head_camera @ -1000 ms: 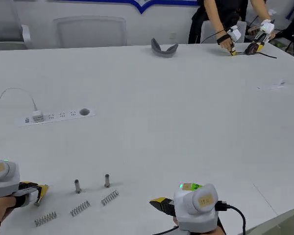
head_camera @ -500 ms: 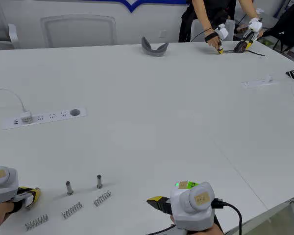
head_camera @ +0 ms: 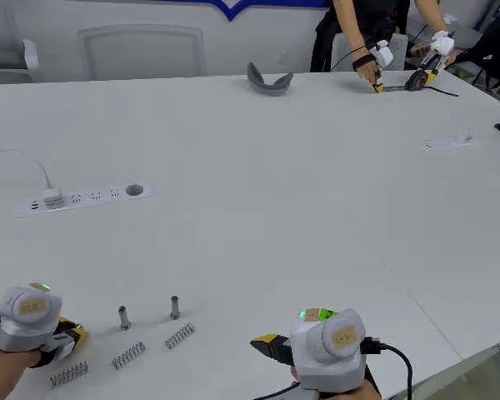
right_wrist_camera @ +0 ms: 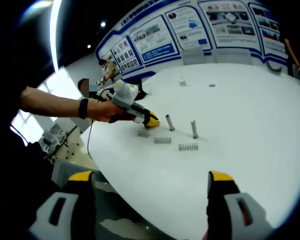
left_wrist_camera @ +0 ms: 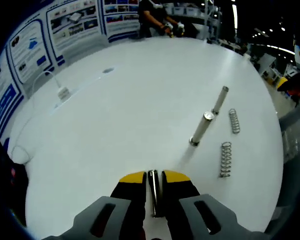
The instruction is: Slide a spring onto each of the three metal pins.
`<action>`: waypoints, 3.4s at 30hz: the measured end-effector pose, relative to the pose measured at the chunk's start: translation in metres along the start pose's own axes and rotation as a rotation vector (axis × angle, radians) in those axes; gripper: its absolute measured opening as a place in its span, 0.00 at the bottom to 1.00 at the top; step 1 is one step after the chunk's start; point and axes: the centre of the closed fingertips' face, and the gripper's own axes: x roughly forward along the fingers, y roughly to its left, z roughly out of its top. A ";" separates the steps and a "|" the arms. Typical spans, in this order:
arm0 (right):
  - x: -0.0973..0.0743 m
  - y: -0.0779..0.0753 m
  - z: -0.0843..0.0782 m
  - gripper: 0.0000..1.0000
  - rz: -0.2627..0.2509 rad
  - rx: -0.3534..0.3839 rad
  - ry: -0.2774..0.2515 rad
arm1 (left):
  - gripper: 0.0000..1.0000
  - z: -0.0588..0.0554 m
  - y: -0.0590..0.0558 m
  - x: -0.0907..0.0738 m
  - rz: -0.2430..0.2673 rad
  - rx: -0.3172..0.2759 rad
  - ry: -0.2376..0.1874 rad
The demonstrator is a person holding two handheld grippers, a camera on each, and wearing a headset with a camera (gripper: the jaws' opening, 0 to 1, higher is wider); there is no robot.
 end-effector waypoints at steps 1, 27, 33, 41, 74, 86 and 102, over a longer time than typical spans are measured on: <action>0.000 0.000 0.000 0.95 -0.001 -0.001 0.001 | 0.09 -0.001 0.002 0.001 0.004 -0.001 0.001; 0.002 0.000 -0.003 0.95 0.008 0.004 0.008 | 0.07 0.012 0.012 -0.023 0.023 -0.124 -0.064; 0.003 0.000 -0.004 0.95 0.009 0.000 0.013 | 0.07 0.011 0.008 -0.029 0.022 -0.119 -0.071; 0.003 0.000 -0.005 0.95 0.010 -0.003 0.017 | 0.07 0.010 0.008 -0.038 0.027 -0.127 -0.085; 0.005 0.002 -0.009 0.95 0.014 -0.006 0.032 | 0.07 0.015 0.000 -0.041 0.023 -0.147 -0.108; 0.010 0.007 -0.011 0.95 0.025 -0.009 0.037 | 0.07 0.016 -0.011 -0.042 0.008 -0.106 -0.108; 0.010 0.005 -0.012 0.95 0.022 -0.008 0.042 | 0.10 0.013 -0.008 -0.045 0.041 -0.061 -0.112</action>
